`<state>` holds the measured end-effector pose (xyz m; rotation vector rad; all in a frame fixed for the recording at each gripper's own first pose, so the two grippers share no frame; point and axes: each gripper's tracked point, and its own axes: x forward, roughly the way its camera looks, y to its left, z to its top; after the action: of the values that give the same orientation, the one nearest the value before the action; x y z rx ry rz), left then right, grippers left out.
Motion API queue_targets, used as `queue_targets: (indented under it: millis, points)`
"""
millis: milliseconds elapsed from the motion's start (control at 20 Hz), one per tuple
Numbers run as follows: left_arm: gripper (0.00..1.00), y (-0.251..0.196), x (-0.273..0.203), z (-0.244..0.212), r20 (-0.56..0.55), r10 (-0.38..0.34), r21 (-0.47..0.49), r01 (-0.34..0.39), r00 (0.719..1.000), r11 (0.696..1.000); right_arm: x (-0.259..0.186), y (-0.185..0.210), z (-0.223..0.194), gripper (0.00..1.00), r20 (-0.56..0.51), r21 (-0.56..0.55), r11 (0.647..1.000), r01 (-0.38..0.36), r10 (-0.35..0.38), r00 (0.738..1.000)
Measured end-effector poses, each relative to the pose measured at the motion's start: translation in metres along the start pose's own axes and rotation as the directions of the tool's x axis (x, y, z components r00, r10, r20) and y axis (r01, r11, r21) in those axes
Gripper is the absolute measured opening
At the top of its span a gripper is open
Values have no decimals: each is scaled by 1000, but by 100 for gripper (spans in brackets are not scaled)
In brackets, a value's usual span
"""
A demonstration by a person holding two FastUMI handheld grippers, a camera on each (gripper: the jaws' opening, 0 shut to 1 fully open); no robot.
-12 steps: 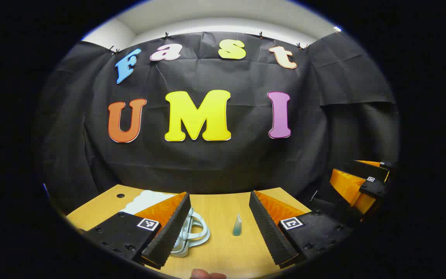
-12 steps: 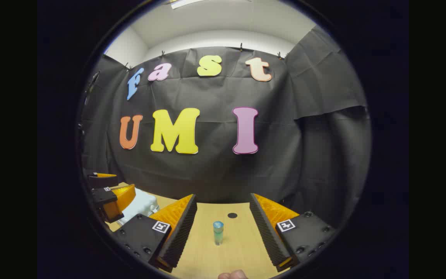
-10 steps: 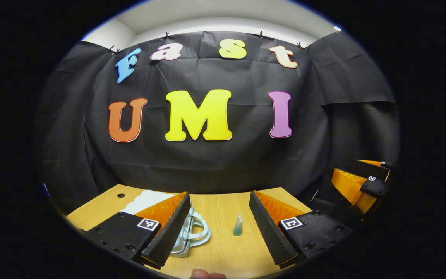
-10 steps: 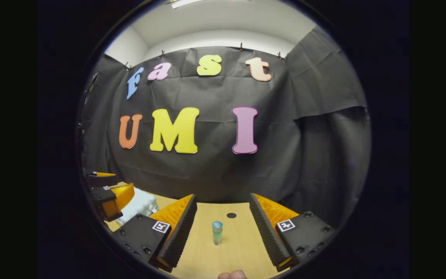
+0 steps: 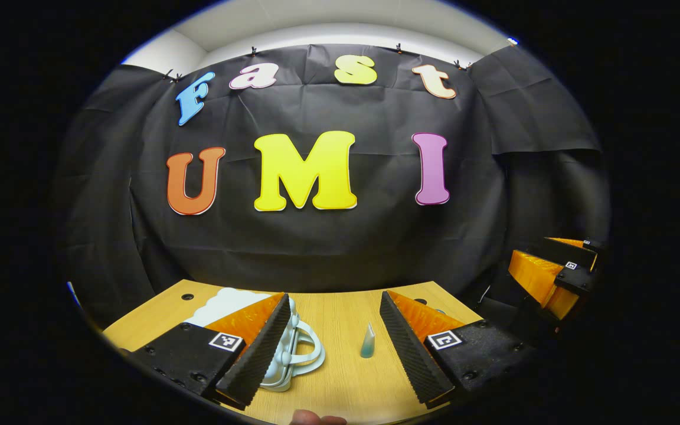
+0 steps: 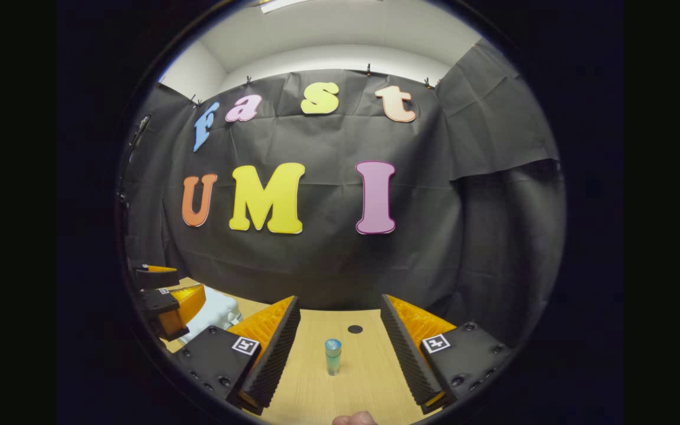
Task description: First open the suitcase, pack the skin care products into it, and then close the suitcase.
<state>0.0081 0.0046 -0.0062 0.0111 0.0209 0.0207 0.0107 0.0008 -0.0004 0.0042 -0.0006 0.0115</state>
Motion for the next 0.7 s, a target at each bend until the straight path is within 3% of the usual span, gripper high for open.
queue_targets:
  millis: [400, 550, 700]
  points:
    - [97, -5, 2, -14, -40, -15, 10, 15, 999, 1000, 2, -8, -7, 81, -17, 1, 1000, 10, -10, 1000]
    - [98, -9, 7, -29, -91, -56, 99, 65, 994, 993, -1, -18, -18, 81, -39, -20, 1000, 17, -18, 999]
    - [99, -4, 22, -55, -178, -103, 250, 146, 979, 957, -3, -35, -29, 81, -73, -31, 999, 42, -44, 996]
